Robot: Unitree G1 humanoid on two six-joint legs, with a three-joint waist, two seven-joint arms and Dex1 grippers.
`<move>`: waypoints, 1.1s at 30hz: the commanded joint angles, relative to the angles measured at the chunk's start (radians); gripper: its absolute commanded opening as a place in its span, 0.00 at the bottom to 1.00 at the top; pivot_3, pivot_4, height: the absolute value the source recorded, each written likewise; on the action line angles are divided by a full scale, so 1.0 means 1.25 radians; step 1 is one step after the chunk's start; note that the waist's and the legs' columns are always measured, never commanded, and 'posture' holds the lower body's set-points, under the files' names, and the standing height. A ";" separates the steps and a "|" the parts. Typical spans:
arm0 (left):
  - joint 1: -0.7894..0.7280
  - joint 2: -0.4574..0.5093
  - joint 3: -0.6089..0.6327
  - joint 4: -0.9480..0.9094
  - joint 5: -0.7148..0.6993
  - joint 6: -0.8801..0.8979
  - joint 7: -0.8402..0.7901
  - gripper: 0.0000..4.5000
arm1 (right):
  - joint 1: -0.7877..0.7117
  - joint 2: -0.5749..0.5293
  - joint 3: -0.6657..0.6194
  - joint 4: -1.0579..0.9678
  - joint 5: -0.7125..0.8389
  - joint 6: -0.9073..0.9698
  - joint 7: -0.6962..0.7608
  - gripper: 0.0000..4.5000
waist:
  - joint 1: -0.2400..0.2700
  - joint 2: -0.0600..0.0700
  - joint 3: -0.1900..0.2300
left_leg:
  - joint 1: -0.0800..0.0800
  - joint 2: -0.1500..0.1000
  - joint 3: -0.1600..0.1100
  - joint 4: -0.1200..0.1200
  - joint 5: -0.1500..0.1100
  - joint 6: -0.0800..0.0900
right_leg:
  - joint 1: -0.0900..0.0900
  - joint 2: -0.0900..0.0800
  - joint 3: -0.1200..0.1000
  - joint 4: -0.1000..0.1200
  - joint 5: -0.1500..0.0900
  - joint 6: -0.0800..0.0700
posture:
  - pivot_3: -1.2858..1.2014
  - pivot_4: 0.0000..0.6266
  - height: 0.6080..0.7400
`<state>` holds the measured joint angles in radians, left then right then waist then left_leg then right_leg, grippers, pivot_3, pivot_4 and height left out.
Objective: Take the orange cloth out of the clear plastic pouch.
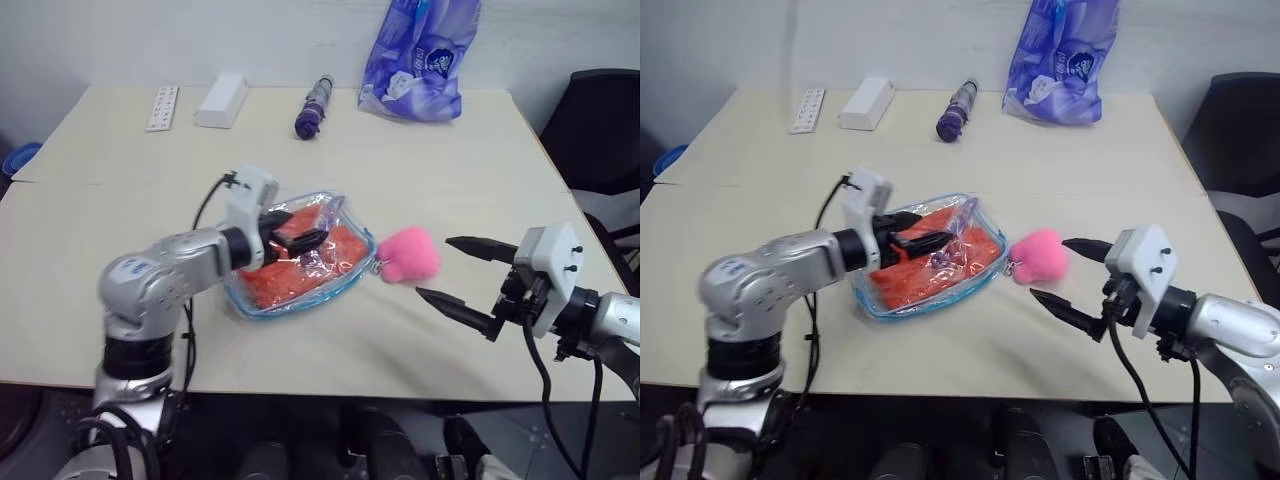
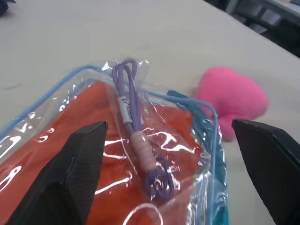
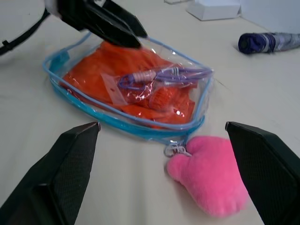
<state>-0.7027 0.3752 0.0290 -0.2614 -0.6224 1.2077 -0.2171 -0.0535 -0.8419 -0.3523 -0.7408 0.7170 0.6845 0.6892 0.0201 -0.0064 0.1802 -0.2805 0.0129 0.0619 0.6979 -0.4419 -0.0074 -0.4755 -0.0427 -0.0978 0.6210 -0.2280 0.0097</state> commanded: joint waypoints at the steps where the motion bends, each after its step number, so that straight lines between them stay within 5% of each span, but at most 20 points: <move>1: -0.051 -0.014 -0.052 0.067 0.055 -0.005 0.008 0.99 | -0.019 0.011 0.015 -0.025 0.002 -0.001 -0.034 1.00 | 0.000 0.000 0.000 | 0.000 0.000 0.000 0.000 0.000 0.000 | 0.000 0.000 0.000 0.001 0.000 0.000 | 0.52 0.24 1.00; 7: -0.127 -0.063 -0.136 0.224 0.158 -0.055 0.009 0.99 | -0.013 0.022 0.030 -0.031 -0.021 -0.012 -0.071 1.00 | 0.004 0.000 0.000 | -0.001 0.000 0.000 0.000 0.000 0.000 | 0.000 -0.001 -0.002 0.000 0.000 0.000 | 0.52 0.24 1.00; 10: -0.142 -0.083 -0.146 0.258 0.177 -0.069 -0.007 0.87 | -0.008 0.029 0.034 -0.041 -0.025 -0.010 -0.088 1.00 | 0.004 0.000 0.000 | -0.001 0.000 0.000 0.000 0.000 0.000 | 0.000 -0.001 -0.002 0.001 0.000 0.000 | 0.52 0.24 1.00; 22: -0.140 -0.096 -0.138 0.264 0.225 -0.082 -0.039 0.05 | -0.028 0.029 0.046 -0.035 -0.018 -0.011 -0.100 1.00 | 0.003 0.000 0.000 | -0.001 0.001 0.000 0.001 0.000 0.000 | 0.000 -0.001 -0.002 0.001 0.000 0.000 | 0.52 0.24 1.00; 26: -0.151 -0.011 0.057 0.232 0.215 -0.029 0.011 0.01 | -0.072 0.023 0.074 -0.010 -0.012 -0.012 -0.073 1.00 | -0.009 -0.001 0.000 | -0.001 0.001 0.000 0.001 0.000 0.000 | -0.002 -0.001 -0.001 0.001 0.000 0.000 | 0.52 0.24 1.00; 30: -0.136 0.112 0.141 0.256 0.231 -0.080 -0.010 0.01 | -0.107 0.033 0.084 0.020 0.014 -0.008 -0.052 1.00 | -0.018 -0.001 0.000 | -0.001 0.002 0.001 0.000 0.001 -0.003 | -0.003 0.000 -0.001 0.002 0.000 -0.002 | 0.52 0.24 1.00; 33: -0.099 0.275 0.224 0.391 0.282 -0.156 -0.014 0.01 | -0.148 0.040 0.122 0.050 0.028 -0.009 -0.021 1.00 | -0.018 -0.001 0.000 | 0.001 0.002 -0.001 0.001 0.002 -0.003 | -0.003 -0.001 -0.003 0.003 0.000 -0.002 | 0.52 0.24 1.00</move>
<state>-0.8496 0.6462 0.2380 0.1598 -0.3132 1.0673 -0.2284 -0.2255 -0.7988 -0.2115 -0.6778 0.7308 0.6826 0.6368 -0.0019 -0.0073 0.1808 -0.2797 0.0150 0.0604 0.6993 -0.4399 -0.0106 -0.4800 -0.0441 -0.1013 0.6253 -0.2286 0.0072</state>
